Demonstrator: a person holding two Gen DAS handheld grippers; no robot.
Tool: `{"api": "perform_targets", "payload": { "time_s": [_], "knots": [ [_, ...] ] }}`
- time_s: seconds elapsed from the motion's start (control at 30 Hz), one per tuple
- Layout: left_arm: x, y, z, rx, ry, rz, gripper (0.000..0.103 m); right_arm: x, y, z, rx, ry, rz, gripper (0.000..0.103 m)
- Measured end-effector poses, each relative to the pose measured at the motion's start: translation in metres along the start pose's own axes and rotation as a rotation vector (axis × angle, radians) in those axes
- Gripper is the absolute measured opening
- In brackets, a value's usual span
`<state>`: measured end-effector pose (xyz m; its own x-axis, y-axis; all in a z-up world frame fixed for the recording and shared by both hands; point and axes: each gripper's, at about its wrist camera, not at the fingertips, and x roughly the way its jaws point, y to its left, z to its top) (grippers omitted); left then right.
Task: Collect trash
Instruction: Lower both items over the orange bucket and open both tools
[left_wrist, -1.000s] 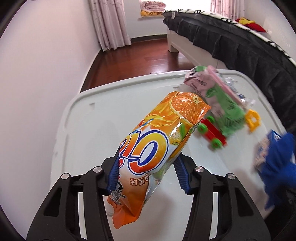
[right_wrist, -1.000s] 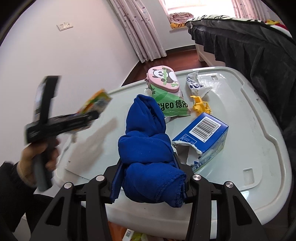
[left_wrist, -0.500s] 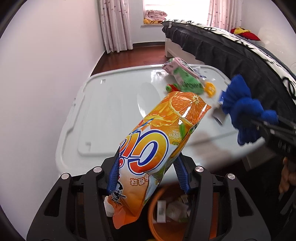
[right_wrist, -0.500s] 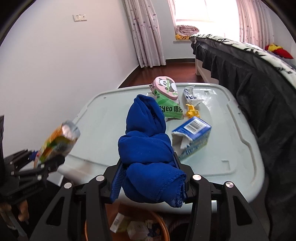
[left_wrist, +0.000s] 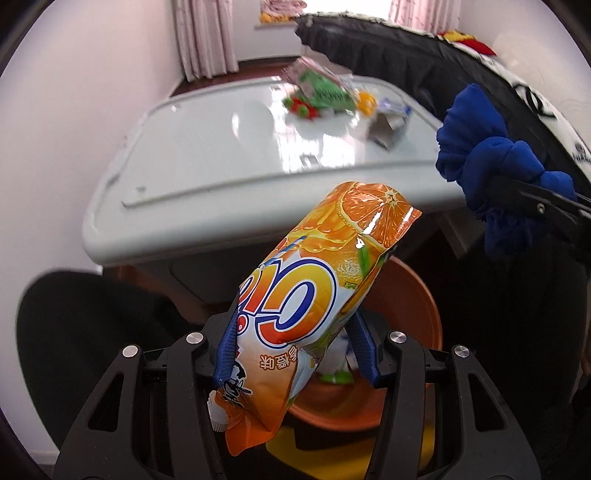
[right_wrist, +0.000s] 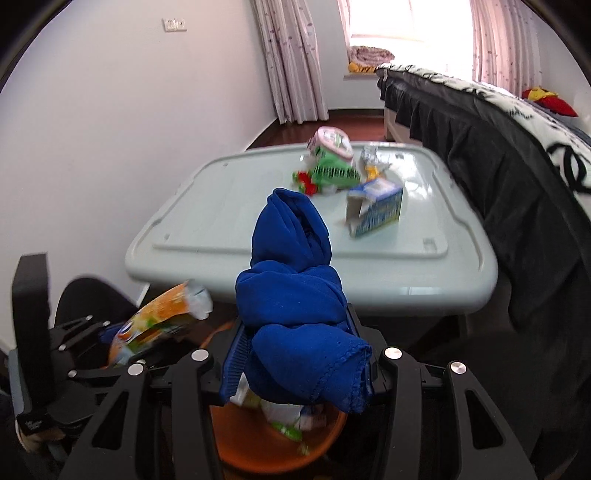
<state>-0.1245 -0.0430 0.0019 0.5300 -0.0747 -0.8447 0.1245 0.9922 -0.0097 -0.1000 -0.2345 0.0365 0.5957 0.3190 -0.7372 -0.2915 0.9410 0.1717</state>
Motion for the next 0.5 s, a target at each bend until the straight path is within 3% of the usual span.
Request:
{"api": "perform_targets", "payload": {
  "time_s": [0.5],
  "knots": [
    [0.031, 0.002, -0.013, -0.035, 0.111, -0.035, 0.051, 0.029, -0.002, -0.031, 0.028, 0.148, 0.017, 0.048]
  ]
}}
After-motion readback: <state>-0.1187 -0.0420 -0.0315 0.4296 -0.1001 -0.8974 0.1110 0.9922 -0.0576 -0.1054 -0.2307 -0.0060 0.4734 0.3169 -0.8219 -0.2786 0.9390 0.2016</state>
